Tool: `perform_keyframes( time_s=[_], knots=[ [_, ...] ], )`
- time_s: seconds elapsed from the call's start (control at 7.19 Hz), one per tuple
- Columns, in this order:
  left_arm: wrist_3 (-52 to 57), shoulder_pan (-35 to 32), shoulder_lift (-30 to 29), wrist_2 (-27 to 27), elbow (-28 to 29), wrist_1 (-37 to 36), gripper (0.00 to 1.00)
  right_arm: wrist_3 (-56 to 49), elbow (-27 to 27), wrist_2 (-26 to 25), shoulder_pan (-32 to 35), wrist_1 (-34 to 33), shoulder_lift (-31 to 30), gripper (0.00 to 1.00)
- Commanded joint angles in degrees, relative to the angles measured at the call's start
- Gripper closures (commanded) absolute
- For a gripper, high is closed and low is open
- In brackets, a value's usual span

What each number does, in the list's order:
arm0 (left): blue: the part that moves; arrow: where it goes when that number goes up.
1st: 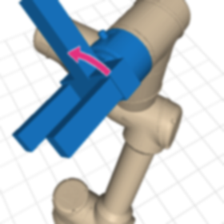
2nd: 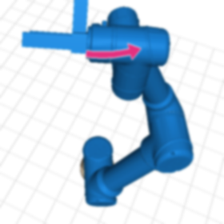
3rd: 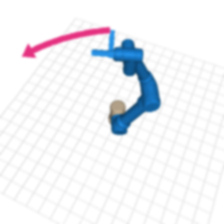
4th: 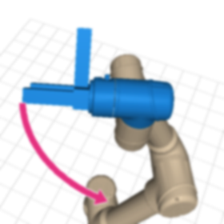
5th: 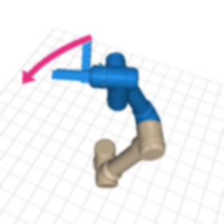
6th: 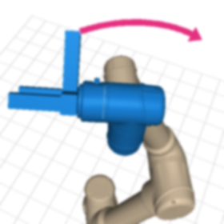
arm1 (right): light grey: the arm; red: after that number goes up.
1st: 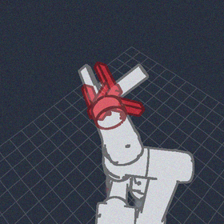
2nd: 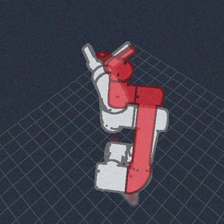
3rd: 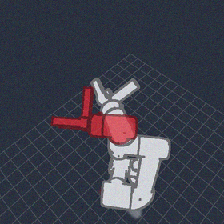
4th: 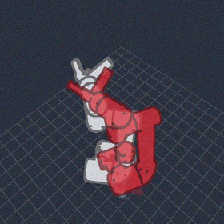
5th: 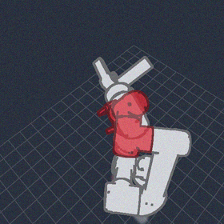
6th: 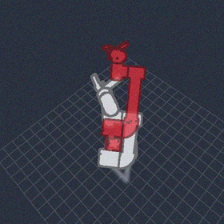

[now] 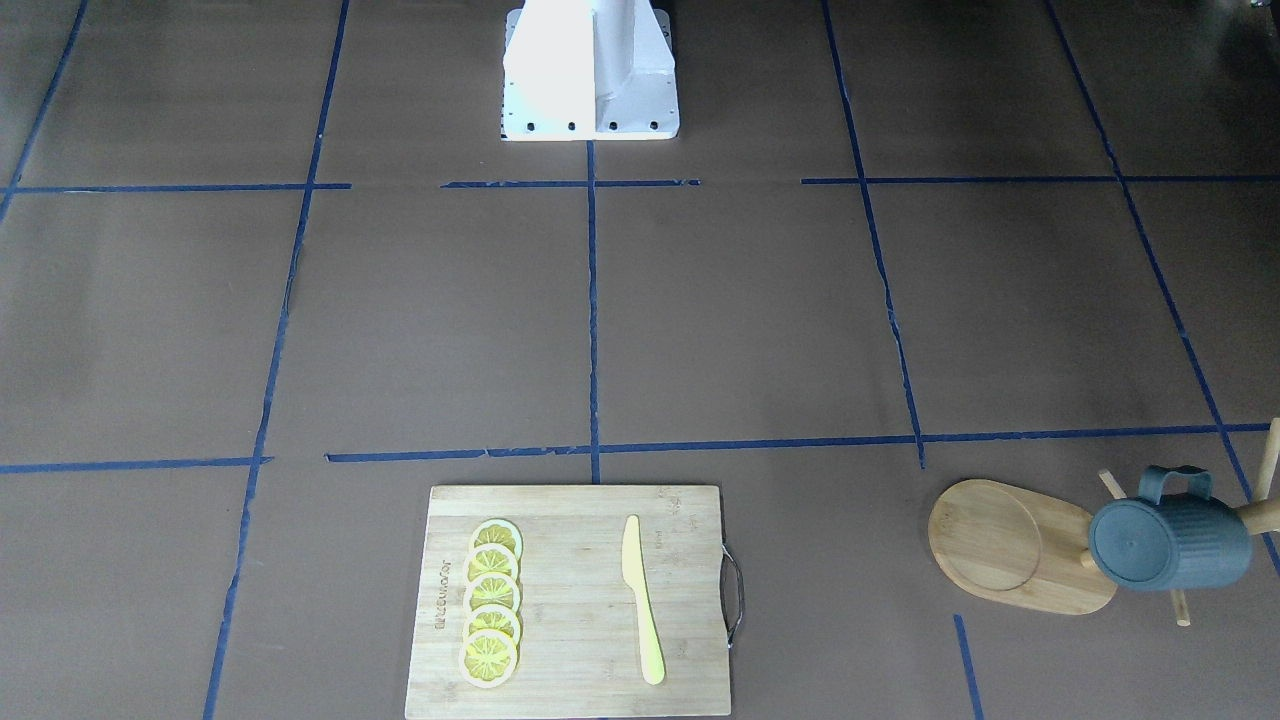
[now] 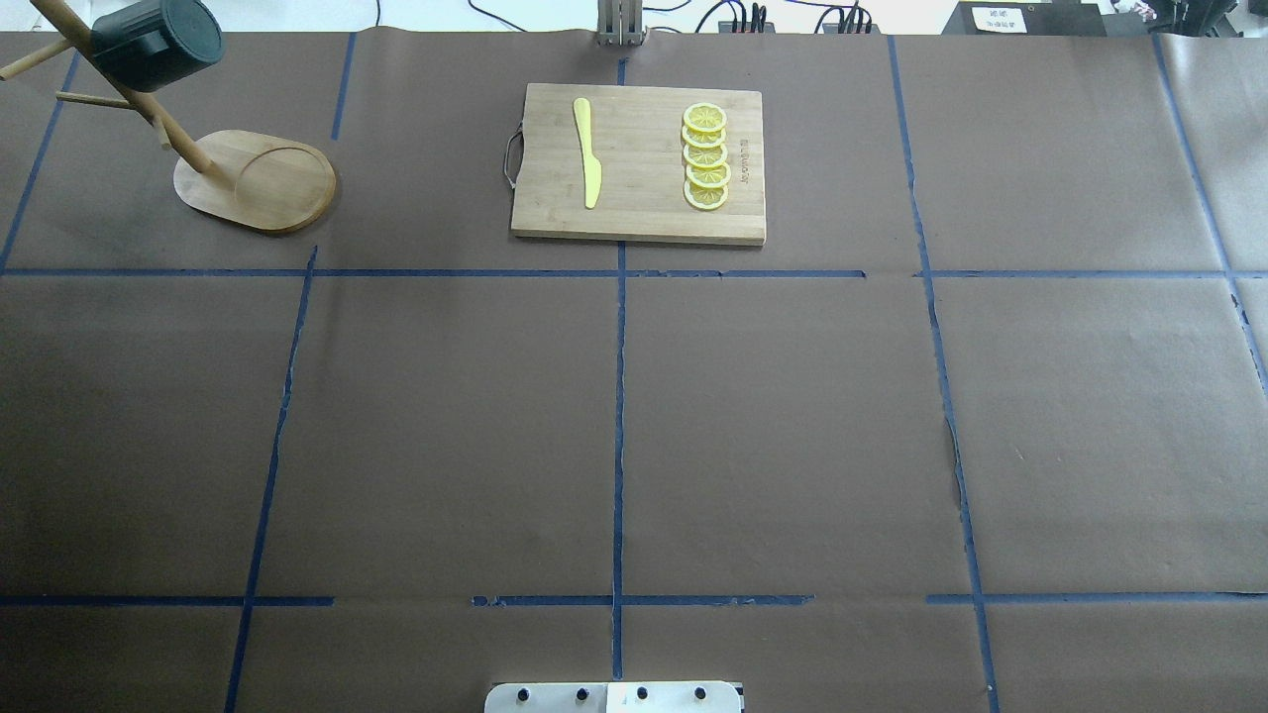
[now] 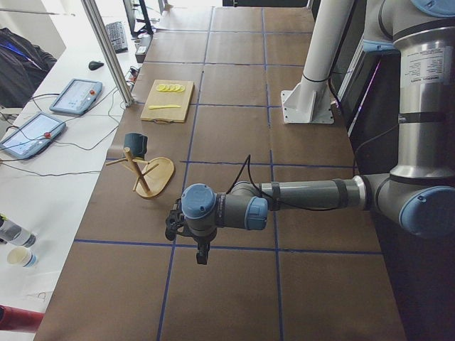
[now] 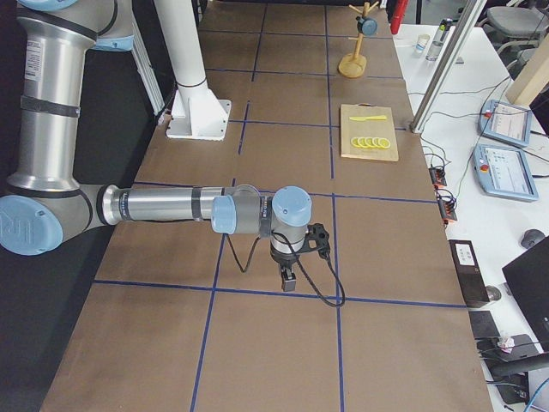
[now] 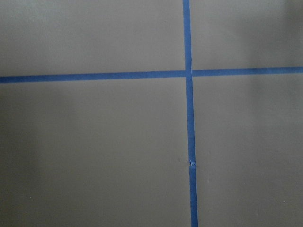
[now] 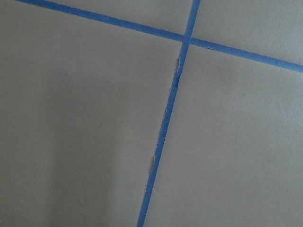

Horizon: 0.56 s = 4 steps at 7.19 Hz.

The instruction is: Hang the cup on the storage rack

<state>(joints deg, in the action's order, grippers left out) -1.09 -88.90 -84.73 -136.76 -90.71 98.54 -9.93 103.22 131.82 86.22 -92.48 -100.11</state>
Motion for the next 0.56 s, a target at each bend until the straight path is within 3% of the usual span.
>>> perform_keyframes(
  time_s=[0.0, 0.42],
  knots=[
    [0.1, 0.1, 0.0, -0.1, -0.3, 0.1, 0.00, 0.0, -0.3, -0.1, 0.0, 0.0, 0.1, 0.00],
    [0.2, 0.0, 0.0, 0.2, -0.8, 0.9, 0.00, 0.0, -0.3, -0.1, 0.0, 0.0, 0.0, 0.00]
  ],
)
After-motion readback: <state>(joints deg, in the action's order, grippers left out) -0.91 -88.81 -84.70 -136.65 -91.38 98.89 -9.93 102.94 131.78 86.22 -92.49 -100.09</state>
